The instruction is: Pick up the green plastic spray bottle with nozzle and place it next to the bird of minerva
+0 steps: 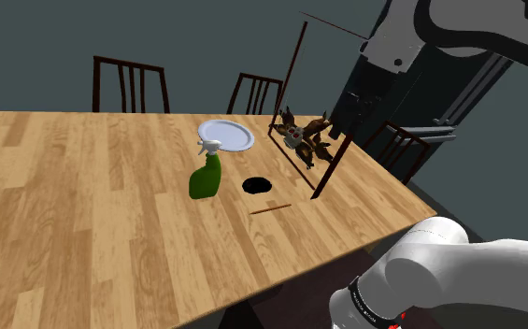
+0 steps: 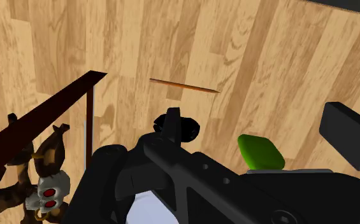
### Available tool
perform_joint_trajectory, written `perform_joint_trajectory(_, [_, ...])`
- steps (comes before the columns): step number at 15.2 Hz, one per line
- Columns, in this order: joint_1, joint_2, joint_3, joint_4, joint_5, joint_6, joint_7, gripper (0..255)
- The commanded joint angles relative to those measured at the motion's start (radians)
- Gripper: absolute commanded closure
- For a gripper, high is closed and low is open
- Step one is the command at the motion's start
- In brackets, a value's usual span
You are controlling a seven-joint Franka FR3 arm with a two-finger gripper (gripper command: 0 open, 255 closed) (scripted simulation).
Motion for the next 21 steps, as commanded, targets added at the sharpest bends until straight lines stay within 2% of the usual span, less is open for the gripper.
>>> perform_joint_trajectory(1, [0.000, 0.000, 0.000, 0.000, 0.000, 0.000, 0.000, 0])
perform_joint_trajectory(11, [0.112, 0.337, -0.064, 0.070, -0.023, 0.267, -0.353, 0])
perform_joint_trajectory(21, [0.206, 0.689, -0.065, 0.256, 0.005, 0.429, -0.680, 0])
